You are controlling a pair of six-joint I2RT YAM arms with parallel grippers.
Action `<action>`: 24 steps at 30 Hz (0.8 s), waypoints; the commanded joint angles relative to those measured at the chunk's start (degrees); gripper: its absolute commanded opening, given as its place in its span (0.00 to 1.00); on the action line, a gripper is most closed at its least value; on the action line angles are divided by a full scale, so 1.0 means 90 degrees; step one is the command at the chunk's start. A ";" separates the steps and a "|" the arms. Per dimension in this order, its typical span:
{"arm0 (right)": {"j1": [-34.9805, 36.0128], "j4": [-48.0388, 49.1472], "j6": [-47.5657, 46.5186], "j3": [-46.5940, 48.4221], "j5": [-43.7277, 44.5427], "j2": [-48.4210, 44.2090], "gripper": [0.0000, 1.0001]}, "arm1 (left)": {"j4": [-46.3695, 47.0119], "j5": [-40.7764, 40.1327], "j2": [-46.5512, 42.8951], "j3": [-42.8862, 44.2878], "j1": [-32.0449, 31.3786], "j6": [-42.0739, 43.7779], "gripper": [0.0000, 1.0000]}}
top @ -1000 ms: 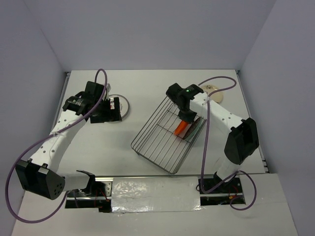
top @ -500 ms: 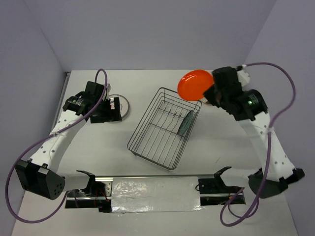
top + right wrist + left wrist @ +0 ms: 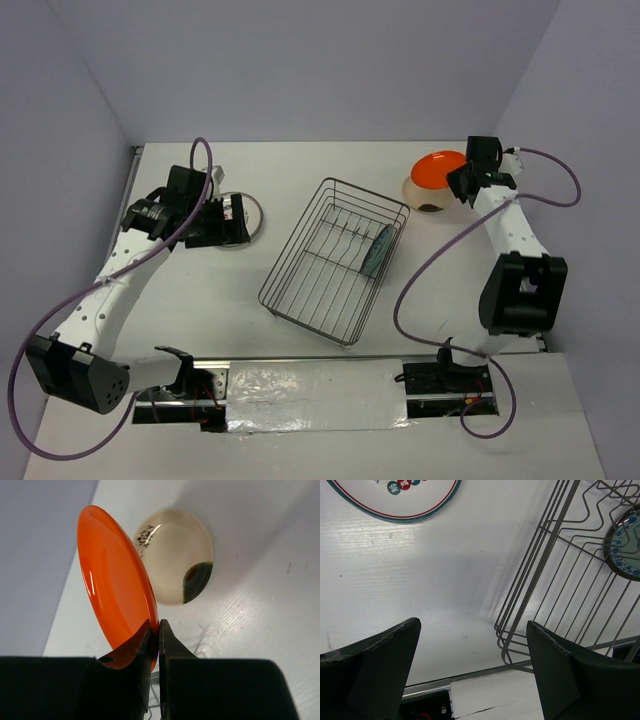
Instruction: Unload the plates from the dish rack
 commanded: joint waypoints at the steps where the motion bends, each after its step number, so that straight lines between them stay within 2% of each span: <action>1: -0.0275 0.0518 0.0006 0.0469 -0.0500 0.0780 0.01 | 0.0105 0.0038 -0.0257 -0.0185 -0.0033 -0.0019 0.99; 7: -0.0441 0.0635 -0.0072 0.0430 -0.1213 0.1903 0.07 | -0.0061 -0.0304 -0.0394 -0.0312 -0.0033 0.0030 1.00; 10: -0.0451 0.0868 -0.0033 0.0265 -0.1272 0.1944 0.15 | -0.0100 -0.0305 -0.0326 -0.0322 -0.0033 0.0069 0.99; 12: -0.0441 0.0840 -0.0072 0.0274 -0.1166 0.1944 0.34 | -0.0081 -0.0305 -0.0277 -0.0331 -0.0033 0.0089 0.99; 13: -0.0451 0.0753 -0.0169 0.0323 -0.1165 0.1973 0.54 | -0.0071 -0.0305 -0.0258 -0.0341 -0.0033 0.0089 1.00; 15: -0.0441 0.0276 -0.0209 0.0722 -0.1019 0.2080 0.63 | -0.0022 -0.0305 -0.0209 -0.0370 -0.0033 0.0108 1.00; 16: -0.0441 -0.0529 -0.0247 0.1236 -0.0661 0.2226 0.69 | -0.0003 -0.0305 -0.0189 -0.0371 -0.0033 0.0108 0.99; 18: -0.0393 -0.1344 -0.0326 0.1804 -0.0346 0.2354 0.71 | 0.0007 -0.0305 -0.0102 -0.0361 -0.0033 0.0118 0.99; 19: -0.0354 -0.2218 -0.0384 0.2436 0.0100 0.2412 0.73 | 0.0007 -0.0305 -0.0082 -0.0303 -0.0033 0.0118 0.99; 22: -0.0013 -0.3103 -0.0821 0.3317 0.0504 0.2258 0.77 | 0.0036 -0.0305 0.0025 -0.0185 -0.0033 0.0157 1.00; 23: 0.0124 -0.3173 -0.0998 0.3495 0.0534 0.2034 0.90 | 0.0027 -0.0305 0.0055 -0.0127 -0.0033 0.0176 0.99; 24: 0.0483 -0.3561 -0.1087 0.3681 0.0544 0.1935 0.97 | 0.0007 -0.0314 0.0152 -0.0001 -0.0023 0.0177 1.00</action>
